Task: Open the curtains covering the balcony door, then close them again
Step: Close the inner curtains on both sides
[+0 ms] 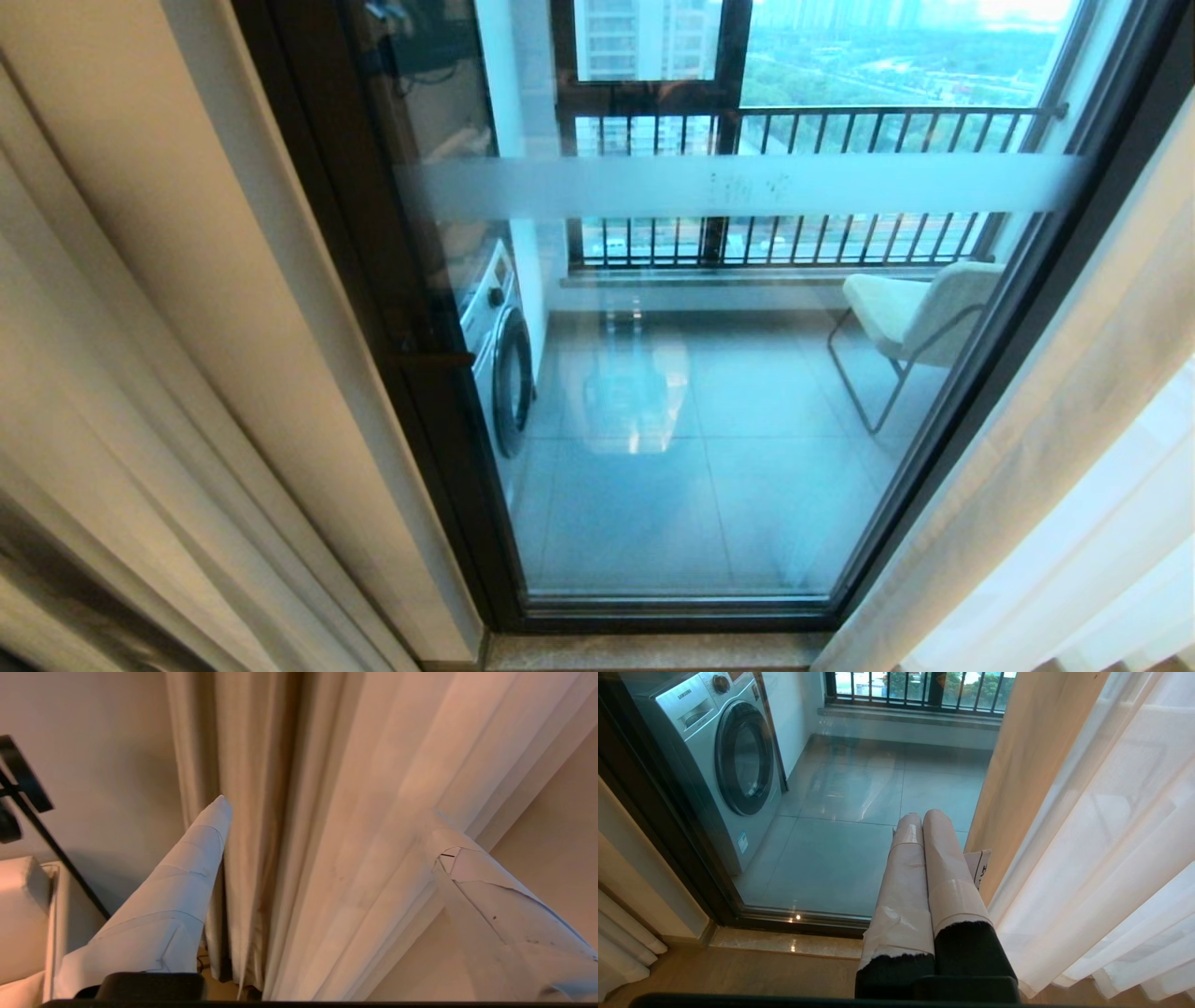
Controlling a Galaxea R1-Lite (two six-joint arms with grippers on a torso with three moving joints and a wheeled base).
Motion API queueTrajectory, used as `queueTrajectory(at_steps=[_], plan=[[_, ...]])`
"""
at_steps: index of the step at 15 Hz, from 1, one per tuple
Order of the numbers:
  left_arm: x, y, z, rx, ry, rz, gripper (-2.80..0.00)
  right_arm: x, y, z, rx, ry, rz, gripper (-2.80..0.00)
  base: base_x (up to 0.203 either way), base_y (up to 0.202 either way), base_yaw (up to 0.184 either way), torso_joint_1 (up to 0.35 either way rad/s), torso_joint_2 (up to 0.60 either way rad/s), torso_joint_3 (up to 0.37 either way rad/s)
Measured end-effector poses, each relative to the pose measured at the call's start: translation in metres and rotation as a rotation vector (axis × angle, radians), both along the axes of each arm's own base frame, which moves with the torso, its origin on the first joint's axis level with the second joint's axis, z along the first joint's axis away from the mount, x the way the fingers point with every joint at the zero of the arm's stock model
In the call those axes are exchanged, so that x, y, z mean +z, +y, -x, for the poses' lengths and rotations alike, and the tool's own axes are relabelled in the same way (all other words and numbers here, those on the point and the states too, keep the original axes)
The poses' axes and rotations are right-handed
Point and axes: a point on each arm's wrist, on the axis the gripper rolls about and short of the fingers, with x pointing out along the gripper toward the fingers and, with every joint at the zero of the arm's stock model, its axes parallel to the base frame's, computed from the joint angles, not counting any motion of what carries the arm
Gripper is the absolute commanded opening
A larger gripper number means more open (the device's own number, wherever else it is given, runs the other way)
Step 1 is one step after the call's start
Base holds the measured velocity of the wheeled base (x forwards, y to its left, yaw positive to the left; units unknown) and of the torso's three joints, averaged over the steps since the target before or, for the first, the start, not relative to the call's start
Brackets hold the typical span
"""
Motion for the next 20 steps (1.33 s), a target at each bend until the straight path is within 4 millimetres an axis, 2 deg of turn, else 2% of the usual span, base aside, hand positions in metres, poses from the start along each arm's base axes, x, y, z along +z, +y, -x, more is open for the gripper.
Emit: queueTrajectory(at_steps=[5, 9, 13, 20], plan=[[0.011, 0.014, -0.042, -0.009, -0.028, 0.035, 0.00, 0.000, 0.000, 0.000, 0.000, 0.003, 0.001, -2.80, 0.000, 0.000, 0.000, 0.000, 0.00, 0.000], [0.021, 0.027, -0.065, 0.017, -0.041, 0.031, 0.00, 0.000, 0.000, -0.001, 0.000, 0.010, 0.001, -2.80, 0.000, 0.000, 0.000, 0.000, 0.00, 0.000], [0.021, 0.041, -0.075, 0.049, -0.027, 0.036, 0.00, 0.000, 0.000, -0.001, 0.000, 0.018, 0.000, -2.80, 0.000, 0.000, 0.000, 0.000, 0.00, 0.000], [0.025, 0.053, -0.091, -0.020, -0.043, 0.046, 0.00, 0.001, 0.000, -0.003, 0.000, 0.033, 0.000, -2.80, 0.000, 0.000, 0.000, 0.000, 0.00, 0.000]])
